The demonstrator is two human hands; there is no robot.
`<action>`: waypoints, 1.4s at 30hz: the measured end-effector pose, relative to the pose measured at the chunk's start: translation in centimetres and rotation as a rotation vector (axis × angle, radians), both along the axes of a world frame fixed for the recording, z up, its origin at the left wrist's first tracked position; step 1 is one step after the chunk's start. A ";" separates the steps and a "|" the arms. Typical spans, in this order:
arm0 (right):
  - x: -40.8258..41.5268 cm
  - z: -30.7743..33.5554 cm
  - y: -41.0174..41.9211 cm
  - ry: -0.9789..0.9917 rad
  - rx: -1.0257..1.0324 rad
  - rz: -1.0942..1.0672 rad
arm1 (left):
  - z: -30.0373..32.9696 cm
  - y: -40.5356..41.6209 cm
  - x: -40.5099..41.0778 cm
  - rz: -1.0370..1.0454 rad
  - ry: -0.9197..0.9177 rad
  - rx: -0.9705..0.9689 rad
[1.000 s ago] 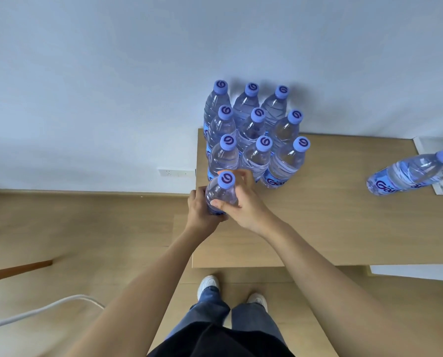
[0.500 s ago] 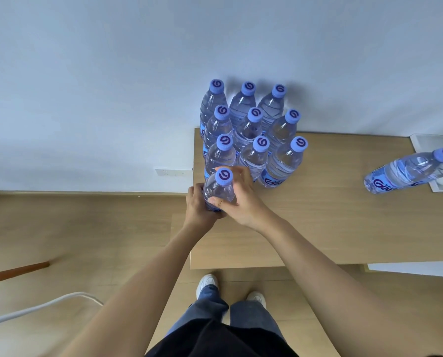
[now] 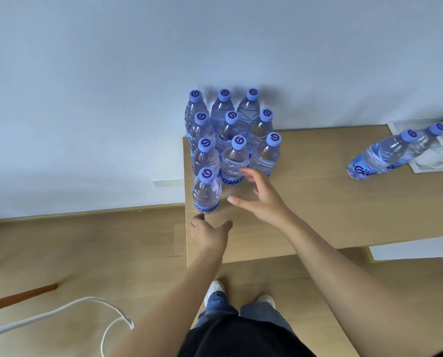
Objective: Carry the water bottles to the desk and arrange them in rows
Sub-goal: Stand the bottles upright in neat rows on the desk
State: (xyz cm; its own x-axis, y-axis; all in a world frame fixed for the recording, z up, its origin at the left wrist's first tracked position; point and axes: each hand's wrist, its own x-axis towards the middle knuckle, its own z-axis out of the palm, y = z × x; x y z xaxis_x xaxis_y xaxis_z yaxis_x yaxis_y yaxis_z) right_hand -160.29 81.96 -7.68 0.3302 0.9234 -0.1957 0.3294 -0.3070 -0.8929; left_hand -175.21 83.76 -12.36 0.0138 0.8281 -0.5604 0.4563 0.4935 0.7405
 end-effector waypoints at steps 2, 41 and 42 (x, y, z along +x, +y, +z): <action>1.1 0.4 -1.1 0.002 -0.005 -0.052 | 0.4 -1.0 1.3 0.012 -0.074 -0.037; 37.7 3.6 -8.7 0.084 -0.097 -0.247 | 4.6 -4.8 36.9 -0.480 -0.179 0.011; 37.8 3.3 -8.6 0.089 -0.096 -0.250 | 4.5 -4.7 36.9 -0.477 -0.174 0.007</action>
State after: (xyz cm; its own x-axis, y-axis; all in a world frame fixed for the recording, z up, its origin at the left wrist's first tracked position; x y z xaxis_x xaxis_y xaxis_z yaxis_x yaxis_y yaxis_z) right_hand -122.48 73.41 -4.42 0.5232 0.7910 -0.3173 0.1539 -0.4539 -0.8777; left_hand -138.32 79.08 -7.90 0.4838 0.7106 -0.5109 0.4994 0.2552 0.8279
